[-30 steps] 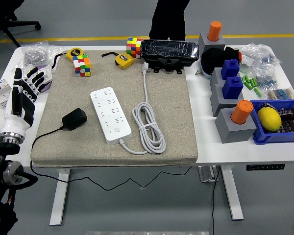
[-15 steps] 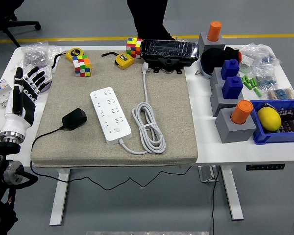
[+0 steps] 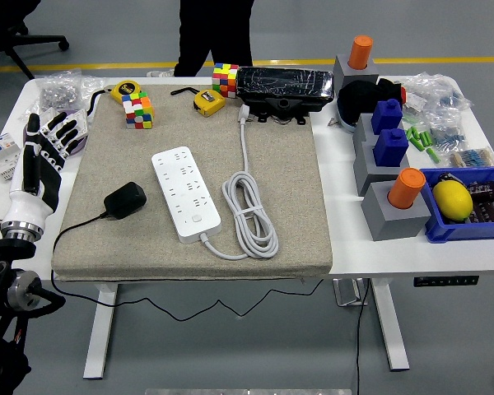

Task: Pick up the plug,place it near the board,insert it into the board,press the button

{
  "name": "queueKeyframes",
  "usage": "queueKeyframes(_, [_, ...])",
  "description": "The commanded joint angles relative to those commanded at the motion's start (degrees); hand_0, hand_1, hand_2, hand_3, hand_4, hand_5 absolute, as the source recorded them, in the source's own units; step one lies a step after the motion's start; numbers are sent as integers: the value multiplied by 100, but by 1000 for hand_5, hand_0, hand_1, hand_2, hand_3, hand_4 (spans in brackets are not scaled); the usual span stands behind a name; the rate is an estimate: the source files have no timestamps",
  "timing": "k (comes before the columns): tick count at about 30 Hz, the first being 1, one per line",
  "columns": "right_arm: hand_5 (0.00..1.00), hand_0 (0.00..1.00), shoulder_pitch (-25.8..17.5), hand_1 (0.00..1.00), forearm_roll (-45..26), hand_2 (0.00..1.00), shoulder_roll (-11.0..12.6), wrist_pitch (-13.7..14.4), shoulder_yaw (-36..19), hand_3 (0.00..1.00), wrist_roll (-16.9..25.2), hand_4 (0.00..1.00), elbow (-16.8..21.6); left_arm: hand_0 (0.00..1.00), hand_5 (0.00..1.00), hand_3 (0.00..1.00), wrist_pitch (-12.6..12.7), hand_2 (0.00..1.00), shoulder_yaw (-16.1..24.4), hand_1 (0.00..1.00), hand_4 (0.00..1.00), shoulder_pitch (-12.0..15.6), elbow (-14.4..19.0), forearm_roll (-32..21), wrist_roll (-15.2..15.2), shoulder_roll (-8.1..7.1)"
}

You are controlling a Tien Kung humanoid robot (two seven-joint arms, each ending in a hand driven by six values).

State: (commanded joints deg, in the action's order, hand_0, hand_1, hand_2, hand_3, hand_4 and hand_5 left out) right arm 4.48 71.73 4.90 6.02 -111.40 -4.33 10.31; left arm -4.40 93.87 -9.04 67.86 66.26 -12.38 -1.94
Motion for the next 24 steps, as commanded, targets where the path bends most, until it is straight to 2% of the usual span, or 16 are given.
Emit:
queueKeyframes(9, [938, 780, 77, 719, 9, 719, -20, 6, -5, 750, 13, 998, 0, 889, 998, 839, 52, 832, 27, 884, 998, -41, 68, 240, 29, -53])
queueKeyframes(15, [939, 780, 90, 719, 24, 719, -32, 10, -13, 750, 8, 998, 0, 889, 998, 839, 110, 832, 31, 884, 998, -5, 136, 539, 93, -4])
queueKeyframes(16, [939, 780, 90, 719, 22, 719, -33, 8, -8, 750, 8, 998, 0, 888, 867, 843, 108, 835, 31, 887, 998, -1, 133, 545, 98, 2])
queueKeyframes(21, [939, 780, 87, 719, 26, 719, -24, 4, 38, 750, -2, 998, 0, 888, 867, 843, 139, 835, 65, 887, 998, 22, 155, 555, 100, 8])
queueKeyframes(22, [939, 781, 82, 719, 25, 719, -20, 4, 47, 751, -5, 998, 0, 885, 777, 842, 147, 833, 68, 885, 998, 36, 162, 557, 101, 7])
queueKeyframes(24, [939, 781, 74, 719, 22, 719, -16, 5, 54, 751, -10, 998, 0, 885, 777, 842, 163, 833, 63, 885, 998, 56, 171, 581, 117, -6])
